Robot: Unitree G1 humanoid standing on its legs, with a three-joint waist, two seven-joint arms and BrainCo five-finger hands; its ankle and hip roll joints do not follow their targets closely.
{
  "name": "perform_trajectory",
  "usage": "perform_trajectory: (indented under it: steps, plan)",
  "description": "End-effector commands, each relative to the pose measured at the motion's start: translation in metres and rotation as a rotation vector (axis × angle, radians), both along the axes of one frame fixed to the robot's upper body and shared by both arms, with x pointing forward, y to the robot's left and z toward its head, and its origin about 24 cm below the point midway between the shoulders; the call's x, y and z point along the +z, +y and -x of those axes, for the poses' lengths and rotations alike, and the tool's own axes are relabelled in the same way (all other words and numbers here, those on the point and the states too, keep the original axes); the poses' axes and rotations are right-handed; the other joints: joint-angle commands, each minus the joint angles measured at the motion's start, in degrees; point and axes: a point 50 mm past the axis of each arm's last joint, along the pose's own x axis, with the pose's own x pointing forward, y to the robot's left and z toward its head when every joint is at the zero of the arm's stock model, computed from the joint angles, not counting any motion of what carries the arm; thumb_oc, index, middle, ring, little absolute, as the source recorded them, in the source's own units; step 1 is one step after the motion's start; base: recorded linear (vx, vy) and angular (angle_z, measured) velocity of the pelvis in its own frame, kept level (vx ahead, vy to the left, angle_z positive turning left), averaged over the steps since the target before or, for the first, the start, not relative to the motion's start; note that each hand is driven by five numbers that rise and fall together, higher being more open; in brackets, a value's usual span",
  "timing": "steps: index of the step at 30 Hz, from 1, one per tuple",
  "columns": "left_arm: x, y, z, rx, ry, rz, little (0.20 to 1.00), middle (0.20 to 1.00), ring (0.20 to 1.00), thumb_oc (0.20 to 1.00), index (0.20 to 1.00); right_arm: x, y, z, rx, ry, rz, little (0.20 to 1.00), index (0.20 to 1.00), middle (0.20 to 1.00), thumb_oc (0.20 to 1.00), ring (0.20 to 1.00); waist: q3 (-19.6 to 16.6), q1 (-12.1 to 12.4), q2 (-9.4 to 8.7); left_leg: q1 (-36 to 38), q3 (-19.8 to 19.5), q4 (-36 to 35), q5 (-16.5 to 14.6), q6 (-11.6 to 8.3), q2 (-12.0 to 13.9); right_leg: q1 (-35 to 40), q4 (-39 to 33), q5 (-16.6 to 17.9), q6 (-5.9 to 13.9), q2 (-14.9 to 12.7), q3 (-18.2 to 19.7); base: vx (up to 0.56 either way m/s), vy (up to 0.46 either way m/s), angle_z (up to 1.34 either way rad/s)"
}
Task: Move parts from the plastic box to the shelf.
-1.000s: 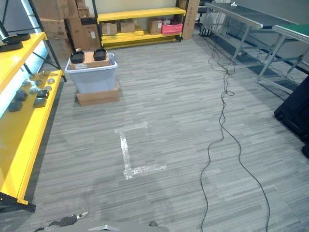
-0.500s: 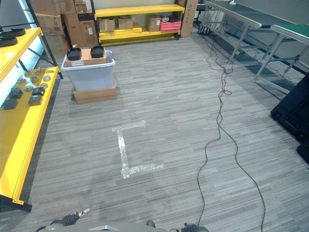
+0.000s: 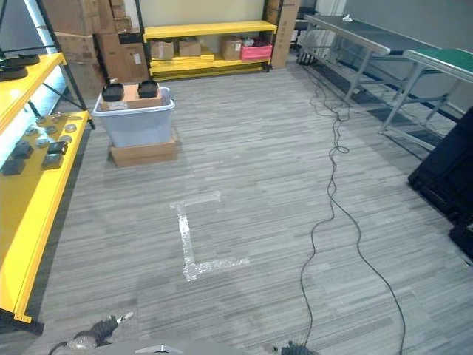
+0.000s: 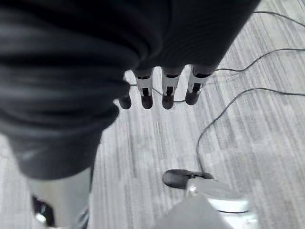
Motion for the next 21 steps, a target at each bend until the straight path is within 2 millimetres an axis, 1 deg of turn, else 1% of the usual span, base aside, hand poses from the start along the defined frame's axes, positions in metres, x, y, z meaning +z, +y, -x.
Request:
perform_trajectory:
  steps: [1, 2, 3, 4, 5, 7, 8, 9, 10, 12, 14, 17, 18, 19, 20, 21]
  plan:
    - [0.071, 0.004, -0.1, 0.106, -0.519, 0.062, 1.0, 1.0, 1.0, 1.0, 1.0, 0.046, -0.009, -0.086, 0.039, -0.384, 0.064, 1.0, 1.0, 1.0, 1.0, 1.0, 0.45, 0.45, -0.59, -1.38, -1.25, 9.19, -9.87, -0.32, 0.53, -2.1, 11.55, -12.74, 6.54, -4.5, 1.13, -0.03, 0.018, 0.04]
    - [0.071, 0.004, -0.1, 0.106, -0.519, 0.062, 1.0, 1.0, 1.0, 1.0, 1.0, 0.046, -0.009, -0.086, 0.039, -0.384, 0.064, 1.0, 1.0, 1.0, 1.0, 1.0, 0.43, 0.45, -0.59, -1.4, -1.25, 9.19, -9.86, -0.32, 0.53, -2.13, 11.55, -12.73, 6.54, -4.5, 1.13, -0.03, 0.031, 0.01]
    - [0.116, 0.0, -0.127, 0.094, -0.755, 0.113, 1.0, 1.0, 1.0, 1.0, 1.0, 0.085, -0.014, -0.121, 0.141, -0.577, 0.142, 1.0, 1.0, 1.0, 1.0, 1.0, 1.28, 0.81, -0.68, -2.27, -1.34, 10.11, -10.17, -0.17, 0.24, -2.86, 12.05, -12.69, 6.73, -4.73, 1.38, 0.0, 0.04, -0.04]
    - [0.158, -0.002, -0.142, 0.039, -0.94, 0.098, 1.0, 1.0, 1.0, 1.0, 1.0, 0.123, -0.016, -0.145, 0.232, -0.735, 0.222, 1.0, 1.0, 1.0, 1.0, 1.0, 1.8, 1.15, -0.84, -2.7, -1.51, 10.56, -10.54, 0.04, 0.09, -3.2, 12.33, -12.69, 6.88, -4.98, 1.44, 0.0, 0.041, -0.03]
    - [0.157, -0.002, -0.142, 0.038, -0.939, 0.098, 1.0, 1.0, 1.0, 1.0, 1.0, 0.123, -0.016, -0.144, 0.232, -0.734, 0.223, 1.0, 1.0, 1.0, 1.0, 1.0, 1.81, 1.17, -0.82, -2.67, -1.51, 10.63, -10.6, 0.05, 0.09, -3.17, 12.38, -12.74, 6.89, -4.98, 1.45, 0.03, 0.031, 0.01]
    - [0.188, -0.006, -0.149, -0.032, -1.071, 0.047, 1.0, 1.0, 1.0, 1.0, 1.0, 0.161, -0.015, -0.158, 0.279, -0.91, 0.287, 1.0, 1.0, 1.0, 1.0, 1.0, 2.52, 1.46, -1.12, -3.16, -1.62, 11.48, -11.42, 0.38, -0.26, -3.29, 12.48, -12.76, 7.06, -5.38, 1.83, 0.04, 0.036, 0.02]
    - [0.188, -0.006, -0.148, -0.033, -1.071, 0.047, 1.0, 1.0, 1.0, 1.0, 1.0, 0.161, -0.015, -0.158, 0.278, -0.908, 0.288, 1.0, 1.0, 1.0, 1.0, 1.0, 2.51, 1.54, -1.13, -3.18, -1.6, 11.57, -11.47, 0.39, -0.27, -3.29, 12.51, -12.78, 7.07, -5.38, 1.86, 0.06, 0.053, 0.01]
    - [0.201, -0.008, -0.148, -0.055, -1.131, 0.025, 1.0, 1.0, 1.0, 1.0, 1.0, 0.179, -0.011, -0.159, 0.28, -1.01, 0.287, 1.0, 1.0, 1.0, 1.0, 1.0, 2.92, 1.58, -1.32, -3.63, -1.64, 12.48, -12.14, 0.62, -0.45, -3.34, 12.5, -12.8, 7.19, -5.74, 2.15, 0.04, 0.031, 0.0]
    - [0.201, -0.008, -0.148, -0.056, -1.13, 0.025, 1.0, 1.0, 1.0, 1.0, 1.0, 0.179, -0.011, -0.159, 0.28, -1.008, 0.288, 1.0, 1.0, 1.0, 1.0, 1.0, 2.88, 1.64, -1.33, -3.69, -1.63, 12.61, -12.21, 0.63, -0.46, -3.35, 12.52, -12.82, 7.21, -5.75, 2.16, 0.06, 0.045, -0.01]
    - [0.204, -0.011, -0.145, -0.063, -1.155, 0.03, 1.0, 1.0, 1.0, 1.0, 1.0, 0.188, -0.006, -0.157, 0.281, -1.065, 0.273, 1.0, 1.0, 1.0, 1.0, 1.0, 3.27, 1.74, -1.5, -4.03, -1.73, 13.47, -12.86, 0.92, -0.75, -3.45, 12.71, -12.82, 7.26, -6.04, 2.6, 0.05, 0.044, -0.04]
    - [0.203, -0.015, -0.139, -0.053, -1.162, 0.056, 1.0, 1.0, 1.0, 1.0, 1.0, 0.191, 0.001, -0.155, 0.279, -1.102, 0.243, 1.0, 1.0, 1.0, 1.0, 1.0, 3.83, 1.91, -1.85, -4.68, -1.75, 15.15, -13.93, 1.38, -1.32, -3.4, 12.89, -12.54, 7.55, -6.56, 3.28, 0.08, 0.071, -0.05]
    - [0.2, -0.017, -0.136, -0.028, -1.16, 0.077, 1.0, 1.0, 1.0, 1.0, 1.0, 0.19, 0.006, -0.153, 0.281, -1.107, 0.221, 1.0, 1.0, 1.0, 1.0, 1.0, 4.09, 1.94, -2.09, -5.24, -1.9, 16.41, -14.8, 1.81, -1.81, -3.53, 13.31, -12.27, 7.91, -7.13, 3.8, 0.06, 0.054, -0.06]
    - [0.199, -0.02, -0.135, 0.013, -1.163, 0.109, 1.0, 1.0, 1.0, 1.0, 1.0, 0.187, 0.01, -0.152, 0.274, -1.108, 0.204, 1.0, 1.0, 1.0, 1.0, 1.0, 4.41, 1.7, -2.08, -5.31, -2.05, 16.72, -15.42, 2.41, -2.38, -4.15, 14.93, -12.01, 8.2, -7.73, 4.29, 0.07, 0.069, -0.06]
    - [0.199, -0.02, -0.135, 0.013, -1.163, 0.109, 1.0, 1.0, 1.0, 1.0, 1.0, 0.187, 0.01, -0.152, 0.274, -1.108, 0.204, 1.0, 1.0, 1.0, 1.0, 1.0, 4.41, 1.7, -2.08, -5.31, -2.05, 16.72, -15.42, 2.41, -2.38, -4.15, 14.93, -12.01, 8.2, -7.73, 4.29, 0.08, 0.126, -0.09]
    - [0.199, -0.023, -0.136, 0.011, -1.163, 0.102, 1.0, 1.0, 1.0, 1.0, 1.0, 0.184, 0.011, -0.151, 0.262, -1.099, 0.208, 1.0, 1.0, 1.0, 1.0, 1.0, 5.24, 1.11, -1.81, -5.09, -2.7, 17.38, -15.69, 3.24, -3.35, -6.05, 19.37, -9.5, 8.54, -8.23, 5.25, 0.03, 0.076, -0.06]
    - [0.199, -0.023, -0.136, 0.011, -1.163, 0.102, 1.0, 1.0, 1.0, 1.0, 1.0, 0.184, 0.011, -0.151, 0.262, -1.099, 0.208, 1.0, 1.0, 1.0, 1.0, 1.0, 5.24, 1.11, -1.81, -5.09, -2.7, 17.38, -15.69, 3.24, -3.35, -6.05, 19.37, -9.5, 8.54, -8.23, 5.25, 0.05, 0.116, -0.03]
